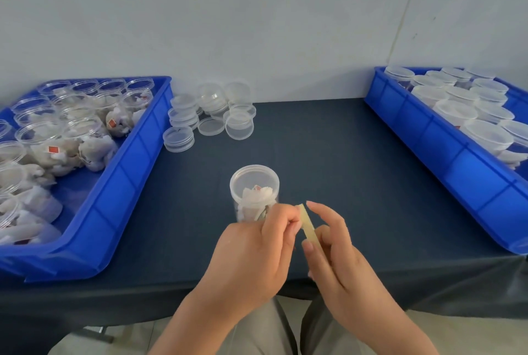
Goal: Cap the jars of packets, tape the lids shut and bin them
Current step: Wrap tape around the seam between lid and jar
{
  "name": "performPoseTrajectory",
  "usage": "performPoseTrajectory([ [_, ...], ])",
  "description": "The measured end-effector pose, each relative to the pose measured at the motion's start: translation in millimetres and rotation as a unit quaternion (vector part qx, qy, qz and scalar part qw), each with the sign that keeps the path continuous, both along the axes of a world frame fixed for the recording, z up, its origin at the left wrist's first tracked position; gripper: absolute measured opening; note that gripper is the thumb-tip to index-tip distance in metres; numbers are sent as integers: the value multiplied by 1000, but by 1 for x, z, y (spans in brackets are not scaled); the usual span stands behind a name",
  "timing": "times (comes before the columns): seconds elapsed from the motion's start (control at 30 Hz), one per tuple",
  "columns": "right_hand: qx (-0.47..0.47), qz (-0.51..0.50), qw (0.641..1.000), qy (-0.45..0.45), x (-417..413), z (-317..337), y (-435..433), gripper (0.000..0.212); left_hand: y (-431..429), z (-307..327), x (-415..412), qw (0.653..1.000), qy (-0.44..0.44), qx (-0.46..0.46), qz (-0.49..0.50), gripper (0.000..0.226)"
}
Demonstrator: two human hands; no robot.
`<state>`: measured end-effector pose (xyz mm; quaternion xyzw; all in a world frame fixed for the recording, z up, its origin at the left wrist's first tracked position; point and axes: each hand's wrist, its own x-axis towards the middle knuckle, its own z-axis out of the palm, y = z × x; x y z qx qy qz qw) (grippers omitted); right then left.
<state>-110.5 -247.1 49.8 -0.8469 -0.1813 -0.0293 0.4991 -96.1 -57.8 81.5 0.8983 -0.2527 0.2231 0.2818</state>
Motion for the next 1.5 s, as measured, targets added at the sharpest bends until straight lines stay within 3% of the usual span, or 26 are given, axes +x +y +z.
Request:
performPoseTrajectory([
  [0.13, 61, 42, 995, 60, 4, 6, -2, 48, 4, 9, -2, 1000, -26, 8, -8, 11],
  [0.33, -25, -10, 1000, -6, 11, 15, -4, 30, 9, 9, -2, 994, -75, -54, 58, 30],
  [0.53, -49, -38, 998, -11, 20, 22, -9, 24, 6, -5, -5, 983, -50, -124, 126, 22],
  [0.7, -79, -33, 996, -16, 22, 18, -10, 16, 9, -13, -1, 978, -26, -167, 123, 15],
  [0.9, -36, -59, 998, -1, 29, 20, -6, 21, 10, -29, 7, 964, -48, -233, 118, 16],
  [0.97, -20, -69, 997, 20, 33, 22, -9, 21, 13, -41, 15, 948, -31, -267, 171, 35],
  [1.03, -10, -70, 997, 37, 37, 24, -10, 21, 16, -53, 25, 931, 38, -282, 230, 74],
  [1.1, -18, -71, 997, 38, 41, 26, -10, 25, 15, -58, 37, 921, 135, -294, 219, 111],
  [1.17, -43, -69, 996, 28, 43, 27, -8, 30, 10, -58, 51, 915, 186, -314, 171, 123],
  [1.37, -106, -48, 993, 30, 43, 29, -10, 36, 18, -52, 68, 915, 198, -320, 143, 88],
  [1.5, -118, -29, 991, 62, 47, 34, -16, 36, 29, -45, 61, 922, 232, -297, 82, 86],
])
